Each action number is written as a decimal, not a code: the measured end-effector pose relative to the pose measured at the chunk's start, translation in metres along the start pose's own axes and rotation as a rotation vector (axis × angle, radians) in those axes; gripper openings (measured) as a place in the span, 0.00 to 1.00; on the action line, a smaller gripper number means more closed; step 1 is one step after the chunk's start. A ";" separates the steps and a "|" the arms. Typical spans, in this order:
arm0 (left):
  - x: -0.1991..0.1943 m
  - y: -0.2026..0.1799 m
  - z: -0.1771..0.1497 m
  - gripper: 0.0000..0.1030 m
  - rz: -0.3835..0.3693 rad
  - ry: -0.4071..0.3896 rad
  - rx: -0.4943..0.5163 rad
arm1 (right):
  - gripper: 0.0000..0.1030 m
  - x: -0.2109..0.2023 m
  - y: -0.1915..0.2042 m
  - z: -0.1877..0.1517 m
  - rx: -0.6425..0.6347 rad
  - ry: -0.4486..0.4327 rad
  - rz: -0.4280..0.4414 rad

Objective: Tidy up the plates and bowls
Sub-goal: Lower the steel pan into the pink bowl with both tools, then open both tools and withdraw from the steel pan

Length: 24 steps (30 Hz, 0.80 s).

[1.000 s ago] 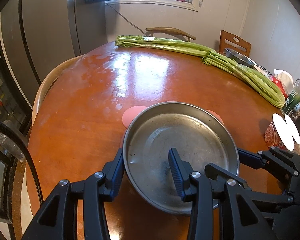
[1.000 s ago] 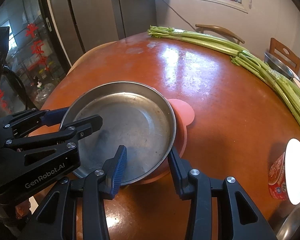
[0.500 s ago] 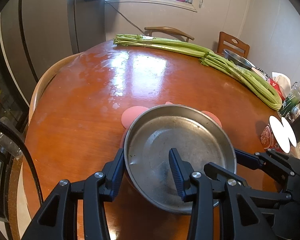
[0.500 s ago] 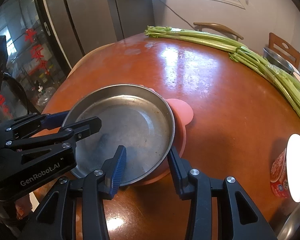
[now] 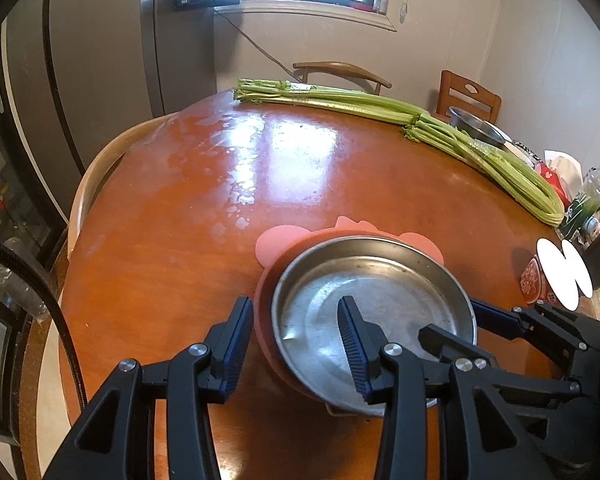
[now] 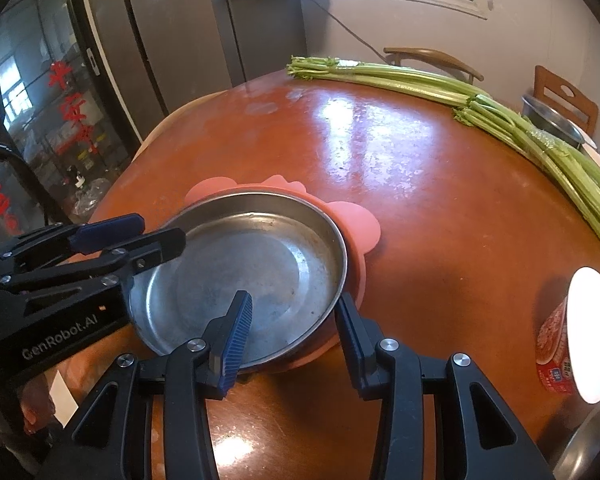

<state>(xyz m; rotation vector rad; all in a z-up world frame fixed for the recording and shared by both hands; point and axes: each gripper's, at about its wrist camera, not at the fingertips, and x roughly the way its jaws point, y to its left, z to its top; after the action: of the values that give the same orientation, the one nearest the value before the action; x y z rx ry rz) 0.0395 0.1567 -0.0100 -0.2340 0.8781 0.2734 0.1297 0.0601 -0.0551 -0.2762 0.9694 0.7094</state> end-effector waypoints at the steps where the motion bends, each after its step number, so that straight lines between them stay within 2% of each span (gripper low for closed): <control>1: 0.000 0.001 0.000 0.42 0.003 0.000 -0.003 | 0.43 -0.001 -0.001 0.000 0.003 -0.002 -0.001; 17: 0.001 0.017 -0.005 0.42 0.025 0.019 -0.042 | 0.44 0.006 0.011 0.001 -0.045 -0.029 -0.029; 19: 0.003 0.020 -0.004 0.42 0.026 0.027 -0.048 | 0.53 0.007 0.011 0.000 -0.047 -0.034 -0.030; 24: 0.010 0.025 -0.002 0.42 0.008 0.052 -0.061 | 0.56 0.006 0.011 0.001 -0.047 -0.057 -0.029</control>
<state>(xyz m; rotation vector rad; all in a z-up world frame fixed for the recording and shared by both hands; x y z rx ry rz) 0.0358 0.1806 -0.0215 -0.2954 0.9236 0.3028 0.1253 0.0717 -0.0589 -0.3093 0.8939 0.7101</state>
